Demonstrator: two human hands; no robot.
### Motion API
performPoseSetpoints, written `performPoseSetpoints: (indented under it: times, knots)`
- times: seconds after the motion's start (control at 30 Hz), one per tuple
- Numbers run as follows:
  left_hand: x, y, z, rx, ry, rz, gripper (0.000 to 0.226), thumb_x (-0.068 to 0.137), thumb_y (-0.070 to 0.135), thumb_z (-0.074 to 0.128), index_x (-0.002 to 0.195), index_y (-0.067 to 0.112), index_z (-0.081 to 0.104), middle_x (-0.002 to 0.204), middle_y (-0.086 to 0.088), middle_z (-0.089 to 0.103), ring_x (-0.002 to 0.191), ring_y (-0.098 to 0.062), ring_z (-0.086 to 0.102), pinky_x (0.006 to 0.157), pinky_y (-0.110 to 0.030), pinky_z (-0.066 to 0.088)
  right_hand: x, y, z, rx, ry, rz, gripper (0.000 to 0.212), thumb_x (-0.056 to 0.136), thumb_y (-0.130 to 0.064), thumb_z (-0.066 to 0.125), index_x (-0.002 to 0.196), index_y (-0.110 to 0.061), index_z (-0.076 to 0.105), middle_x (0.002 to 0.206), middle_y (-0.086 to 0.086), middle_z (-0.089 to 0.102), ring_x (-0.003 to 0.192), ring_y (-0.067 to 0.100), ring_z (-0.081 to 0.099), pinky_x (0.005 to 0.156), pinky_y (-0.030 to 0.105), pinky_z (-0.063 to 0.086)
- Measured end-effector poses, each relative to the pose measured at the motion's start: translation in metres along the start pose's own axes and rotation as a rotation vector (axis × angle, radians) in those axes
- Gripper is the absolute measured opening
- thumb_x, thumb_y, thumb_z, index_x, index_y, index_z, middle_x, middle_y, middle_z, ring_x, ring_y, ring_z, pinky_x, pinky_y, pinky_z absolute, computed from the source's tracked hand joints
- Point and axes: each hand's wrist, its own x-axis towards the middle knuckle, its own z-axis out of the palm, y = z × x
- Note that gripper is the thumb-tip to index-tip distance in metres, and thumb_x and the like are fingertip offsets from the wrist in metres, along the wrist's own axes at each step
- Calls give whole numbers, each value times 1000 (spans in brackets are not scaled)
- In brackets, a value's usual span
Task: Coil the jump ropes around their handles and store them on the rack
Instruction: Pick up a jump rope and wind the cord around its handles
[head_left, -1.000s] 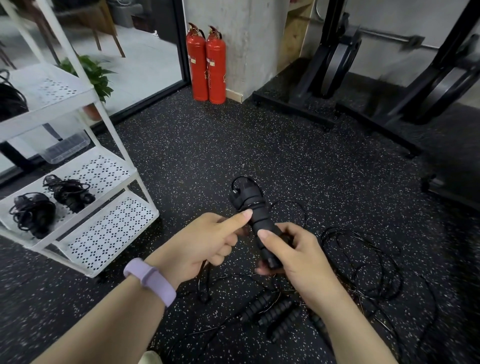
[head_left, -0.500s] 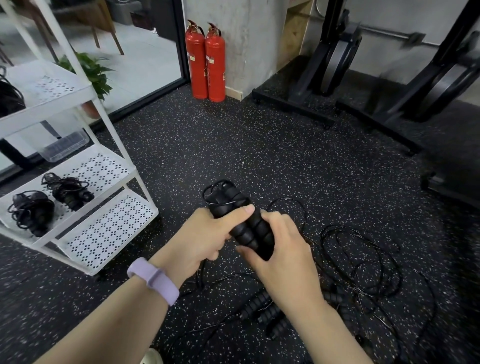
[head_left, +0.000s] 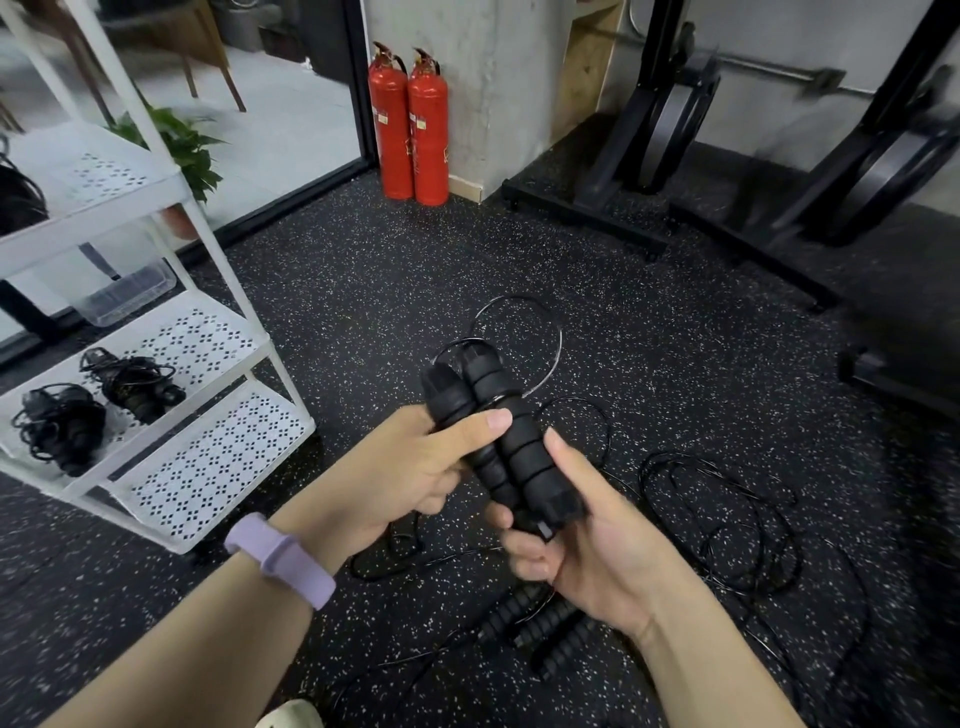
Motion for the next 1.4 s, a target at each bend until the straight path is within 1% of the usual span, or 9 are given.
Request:
performPoseSetpoints:
  times: [0.17,0.27,0.4,0.57,0.73,0.93,1.07,1.27,1.4]
  knots:
    - [0,-5,-4,103,73,-129,60,84,64,67,97,6,69,59,10,35,50,-9,25,45,-21,26,3,3,-1,-343,346,-178,41,81,-60,78,93,-21,79,72,-2,58,60,11,52,51,25,45]
    - [3,-8,-1,110,85,-168,69,85,65,65,106,-1,70,62,7,40,49,-10,32,46,-22,34,5,6,-3,-471,487,-227,33,84,-58,75,95,-28,79,77,-6,70,66,8,60,54,24,48]
    - [4,-9,2,139,50,-185,49,100,51,57,101,4,72,58,6,45,46,-9,40,47,-23,42,8,8,-5,-719,623,-302,35,82,-57,75,105,-30,74,86,-8,76,74,7,67,64,25,54]
    - [1,-6,6,296,56,-115,44,109,32,46,81,0,57,52,4,58,42,-11,50,47,-24,46,7,12,-5,-954,727,-371,44,73,-72,64,103,-40,66,87,-23,72,77,0,67,63,14,49]
    - [1,-3,5,269,82,-79,28,110,18,44,105,8,70,78,-6,77,64,-21,73,61,-31,59,8,6,-7,-697,789,-443,34,81,-63,72,98,-33,74,79,-13,74,66,0,64,61,18,52]
    - [-7,1,10,466,56,48,31,111,21,39,100,18,69,89,9,78,83,-18,75,88,-57,54,8,-4,-13,-302,861,-395,31,94,-43,71,93,-12,71,61,-14,63,56,5,59,53,26,54]
    - [-9,3,15,408,47,73,27,111,17,32,103,20,58,84,1,77,79,-17,75,85,-49,52,10,-2,-12,-315,833,-430,28,92,-40,73,95,-13,70,64,-11,66,61,9,63,56,29,58]
    - [-6,8,10,164,72,6,44,99,30,43,56,25,45,64,-1,54,62,-17,55,65,-34,54,8,-5,-10,-44,767,-404,39,88,-44,75,103,-8,74,74,4,63,63,18,66,57,33,59]
    - [-5,9,5,163,42,-73,41,106,38,47,71,18,50,63,0,58,60,-19,52,56,-27,45,2,-13,-12,296,635,-355,48,93,-48,66,117,-8,71,74,8,58,61,19,62,57,32,59]
